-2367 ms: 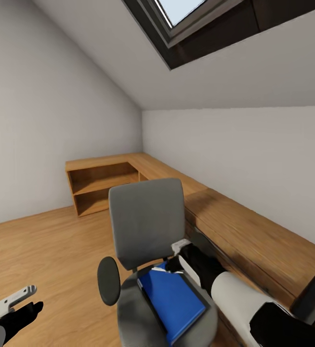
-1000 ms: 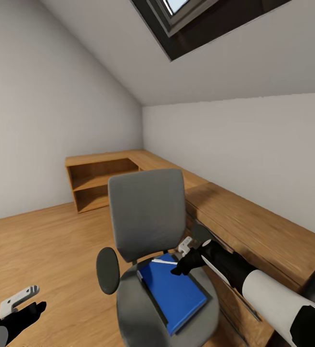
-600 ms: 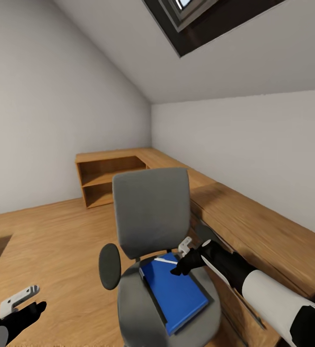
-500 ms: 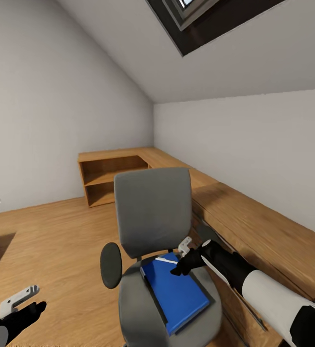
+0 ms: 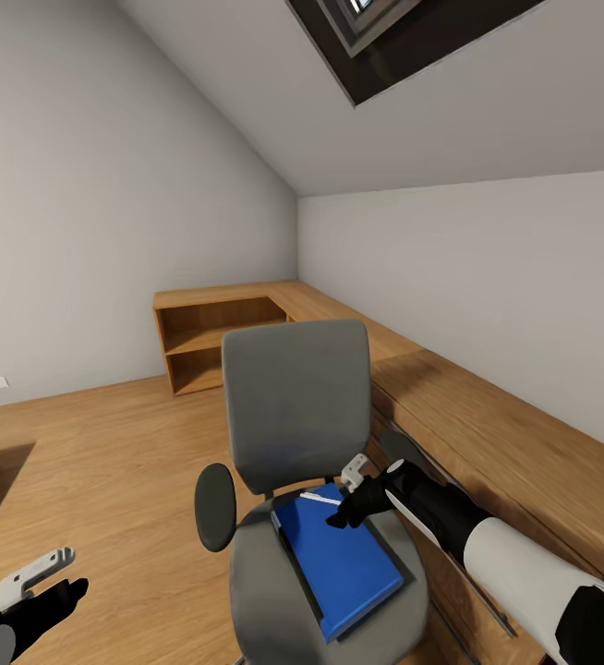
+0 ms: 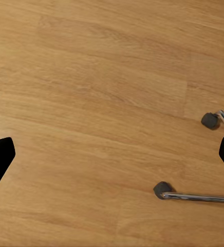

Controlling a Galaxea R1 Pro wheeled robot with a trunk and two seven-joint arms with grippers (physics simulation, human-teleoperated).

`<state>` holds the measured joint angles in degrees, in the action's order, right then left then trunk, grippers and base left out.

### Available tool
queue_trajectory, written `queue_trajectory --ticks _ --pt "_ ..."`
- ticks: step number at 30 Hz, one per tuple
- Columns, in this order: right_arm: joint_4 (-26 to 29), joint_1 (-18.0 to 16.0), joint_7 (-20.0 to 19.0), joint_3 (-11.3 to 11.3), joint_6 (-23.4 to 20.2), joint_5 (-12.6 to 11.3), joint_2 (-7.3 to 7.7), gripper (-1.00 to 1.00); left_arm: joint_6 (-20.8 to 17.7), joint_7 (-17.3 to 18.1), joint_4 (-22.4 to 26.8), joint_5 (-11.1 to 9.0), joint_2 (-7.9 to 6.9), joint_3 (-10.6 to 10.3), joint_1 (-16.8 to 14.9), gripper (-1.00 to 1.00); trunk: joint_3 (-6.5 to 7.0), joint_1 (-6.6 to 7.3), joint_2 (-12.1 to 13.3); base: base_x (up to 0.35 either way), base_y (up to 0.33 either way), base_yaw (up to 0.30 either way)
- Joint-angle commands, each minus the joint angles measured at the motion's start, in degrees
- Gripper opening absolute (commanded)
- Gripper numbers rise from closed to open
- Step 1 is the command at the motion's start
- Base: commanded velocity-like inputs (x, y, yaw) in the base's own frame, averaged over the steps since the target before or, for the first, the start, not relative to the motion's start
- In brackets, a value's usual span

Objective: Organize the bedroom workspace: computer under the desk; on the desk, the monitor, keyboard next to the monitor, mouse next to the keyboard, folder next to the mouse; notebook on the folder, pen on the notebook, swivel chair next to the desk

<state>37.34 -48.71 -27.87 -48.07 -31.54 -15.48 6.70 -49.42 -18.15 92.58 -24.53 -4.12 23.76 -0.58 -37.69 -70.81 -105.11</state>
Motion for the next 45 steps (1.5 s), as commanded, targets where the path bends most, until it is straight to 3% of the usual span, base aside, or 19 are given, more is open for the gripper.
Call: queue_trajectory --ticks 1,22,29,31,32,33,39,45 --pt "0.10 -0.07 0.10 -0.23 -0.28 -0.36 0.06 1.00 -0.21 -0.48 0.06 -0.61 -0.01 0.02 -0.04 1.00 -0.06 0.01 -0.03 0.000 0.000 0.000" --pt "-0.11 -0.07 0.19 -0.12 -0.19 -0.18 0.22 1.00 -0.14 -0.40 0.09 -0.65 -0.03 0.23 -0.04 1.00 -0.06 0.01 -0.03 0.045 0.000 0.000" --pt "-0.27 -0.07 0.30 0.09 2.27 -0.03 0.05 1.00 -0.15 -0.40 0.09 -0.67 -0.06 0.25 -0.04 1.00 -0.06 0.01 -0.03 0.001 0.000 0.000" --pt "-0.40 -0.14 0.30 1.00 2.59 0.01 0.02 1.00 -0.15 -0.36 0.11 -0.68 -0.08 0.24 -0.04 1.00 -0.06 0.01 -0.03 0.000 0.000 0.000" --pt "-1.57 -0.75 0.27 3.95 2.69 0.17 0.10 1.00 -0.15 -0.32 0.14 -0.69 -0.09 0.23 -0.04 1.00 -0.06 0.01 -0.03 0.000 0.000 0.000" --pt "-2.72 -1.53 0.24 4.61 2.73 0.21 0.10 1.00 -0.15 -0.32 0.14 -0.69 -0.09 0.23 -0.04 1.00 -0.06 0.01 -0.03 0.000 0.000 0.000" --pt "-7.62 -6.43 -0.01 5.55 3.07 -0.01 -0.20 1.00 -0.23 -0.23 0.15 -0.69 -0.10 0.31 -0.04 1.00 -0.06 0.01 -0.03 0.000 0.000 0.000" --pt "-9.30 -6.65 -0.09 5.64 4.97 -0.39 -1.07 1.00 -0.32 -0.26 0.15 -0.69 -0.13 0.32 -0.04 1.00 -0.06 0.01 -0.03 0.000 0.000 0.000"
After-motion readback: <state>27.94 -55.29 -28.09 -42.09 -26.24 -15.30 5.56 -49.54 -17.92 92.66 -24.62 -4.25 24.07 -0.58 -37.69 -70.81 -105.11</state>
